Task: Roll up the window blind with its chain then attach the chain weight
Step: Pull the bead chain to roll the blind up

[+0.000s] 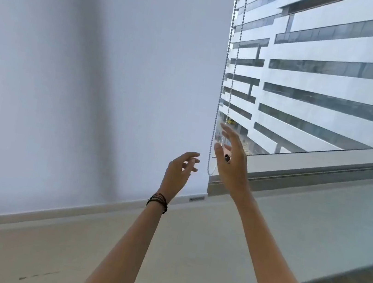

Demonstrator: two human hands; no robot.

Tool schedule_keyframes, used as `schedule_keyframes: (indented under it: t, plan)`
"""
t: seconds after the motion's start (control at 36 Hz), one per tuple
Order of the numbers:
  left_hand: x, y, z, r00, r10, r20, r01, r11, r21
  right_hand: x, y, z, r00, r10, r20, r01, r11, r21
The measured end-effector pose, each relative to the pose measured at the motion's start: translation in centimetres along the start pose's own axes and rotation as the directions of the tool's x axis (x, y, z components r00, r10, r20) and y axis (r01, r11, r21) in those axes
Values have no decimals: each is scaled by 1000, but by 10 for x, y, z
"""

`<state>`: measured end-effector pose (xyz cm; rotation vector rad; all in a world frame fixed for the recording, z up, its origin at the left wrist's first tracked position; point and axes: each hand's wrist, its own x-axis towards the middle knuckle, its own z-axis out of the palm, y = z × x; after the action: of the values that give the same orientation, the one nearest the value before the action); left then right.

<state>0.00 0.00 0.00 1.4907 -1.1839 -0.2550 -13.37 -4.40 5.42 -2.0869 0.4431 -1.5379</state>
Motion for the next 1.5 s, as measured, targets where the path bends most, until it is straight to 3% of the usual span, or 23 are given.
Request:
schedule_keyframes:
  t: [0.19, 0.42, 0.81, 0.97, 1.25, 1.5]
  plan:
    - [25, 18, 21, 989, 91, -113, -91, 996, 3, 32, 21, -9, 998, 54, -31, -52, 998, 47]
    - [50, 35, 35, 978, 171, -123, -172, 985, 7, 68, 32, -16, 995, 101, 2, -101, 984, 148]
    - [81, 48, 53, 932, 292, -214, -271, 955, 120, 114, 39, -20, 990, 64, 122, -101, 939, 328]
    - [82, 58, 58, 923, 304, -238, -284, 952, 112, 126, 39, -22, 997, 47, 67, -70, 909, 410]
    - [85, 62, 56, 921, 326, -213, -308, 945, 115, 139, 27, -23, 999, -10, 36, -12, 843, 538]
    - [88, 62, 56, 931, 331, -158, -316, 942, 111, 146, 13, -28, 996, -88, 23, 63, 846, 529]
